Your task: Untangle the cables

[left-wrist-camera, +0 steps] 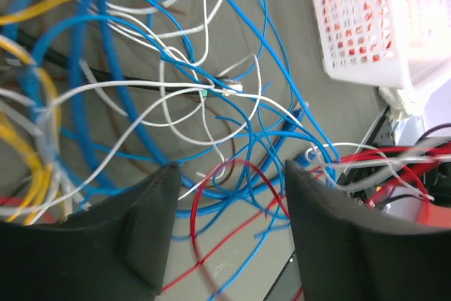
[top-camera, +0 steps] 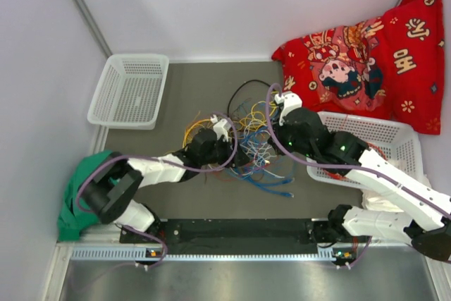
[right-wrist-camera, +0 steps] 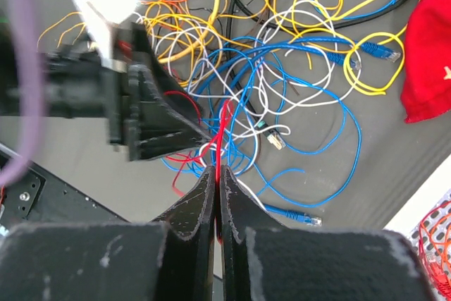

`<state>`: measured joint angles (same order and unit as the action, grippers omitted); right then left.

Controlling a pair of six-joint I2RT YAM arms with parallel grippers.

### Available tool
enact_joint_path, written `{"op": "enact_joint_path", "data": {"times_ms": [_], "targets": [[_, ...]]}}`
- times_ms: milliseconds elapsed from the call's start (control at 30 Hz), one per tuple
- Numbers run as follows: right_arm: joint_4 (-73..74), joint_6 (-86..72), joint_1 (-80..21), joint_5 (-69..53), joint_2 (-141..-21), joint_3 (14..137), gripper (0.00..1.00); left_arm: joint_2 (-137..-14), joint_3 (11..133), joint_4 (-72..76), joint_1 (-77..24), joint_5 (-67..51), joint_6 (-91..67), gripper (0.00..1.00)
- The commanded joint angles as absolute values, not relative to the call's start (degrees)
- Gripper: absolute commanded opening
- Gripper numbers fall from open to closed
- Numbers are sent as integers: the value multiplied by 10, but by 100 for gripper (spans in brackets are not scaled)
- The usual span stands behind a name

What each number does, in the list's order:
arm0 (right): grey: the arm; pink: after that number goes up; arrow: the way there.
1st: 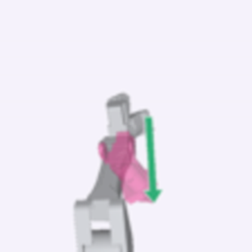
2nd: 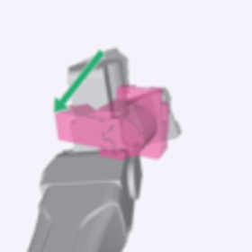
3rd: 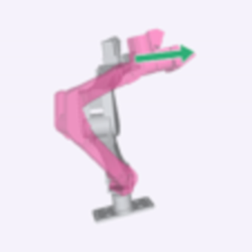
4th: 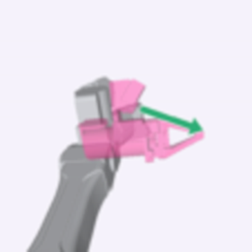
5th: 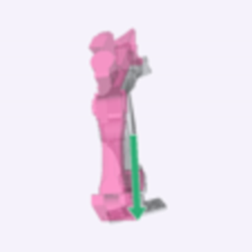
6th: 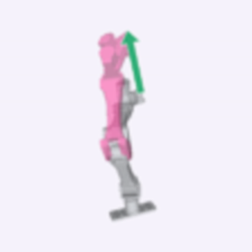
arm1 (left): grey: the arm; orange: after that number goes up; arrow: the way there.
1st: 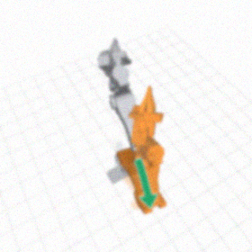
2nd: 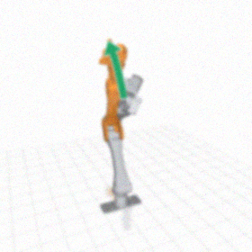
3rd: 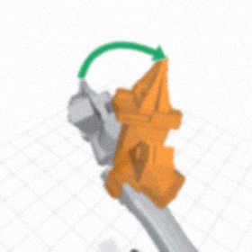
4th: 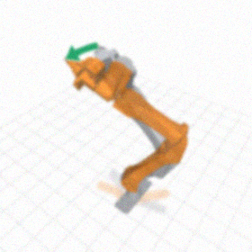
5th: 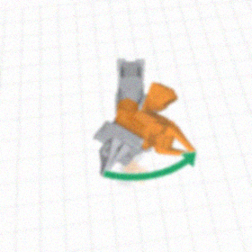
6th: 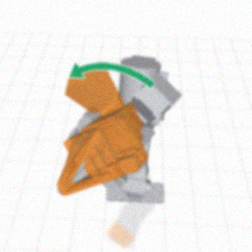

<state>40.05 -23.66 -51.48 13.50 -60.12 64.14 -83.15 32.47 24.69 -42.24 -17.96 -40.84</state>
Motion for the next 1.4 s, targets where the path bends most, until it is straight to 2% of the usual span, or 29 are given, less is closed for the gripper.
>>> {"op": "enact_joint_path", "data": {"times_ms": [0,67,100,200,233,267,367,400,500,533,767,900,1033,1167,1367], "targets": [[401,-236,-516,142,-585,649,0,-902,376,287,-433,-228,-403,50],[405,-234,-515,149,-577,653,0,-923,391,280,-433,-242,-403,38],[410,-233,-515,151,-573,656,0,-933,396,273,-433,-244,-403,26],[417,-229,-516,163,-555,657,0,-917,409,235,-432,-227,-382,3],[420,-229,-517,164,-551,655,0,-903,411,220,-432,-216,-374,0],[421,-227,-516,169,-547,653,0,-863,417,185,-429,-201,-364,0],[423,-228,-516,175,-541,642,35,-765,455,83,-424,-131,-310,0],[423,-228,-516,175,-540,637,51,-741,469,59,-423,-111,-281,0],[415,-233,-515,172,-541,626,67,-663,528,3,-421,-32,-231,0],[411,-234,-516,171,-541,623,70,-649,545,-24,-421,-16,-220,0],[327,-237,-516,152,-540,600,72,-643,723,-137,-420,37,-166,0],[206,-244,-516,139,-520,562,73,-649,772,-149,-420,47,-149,0],[30,-245,-516,92,-509,518,79,-664,826,-164,-420,61,-131,0],[-30,-233,-517,35,-515,522,79,-678,838,-179,-420,50,-126,0],[-39,-196,-515,77,-531,555,74,-664,802,-175,-420,33,-120,0]]}}
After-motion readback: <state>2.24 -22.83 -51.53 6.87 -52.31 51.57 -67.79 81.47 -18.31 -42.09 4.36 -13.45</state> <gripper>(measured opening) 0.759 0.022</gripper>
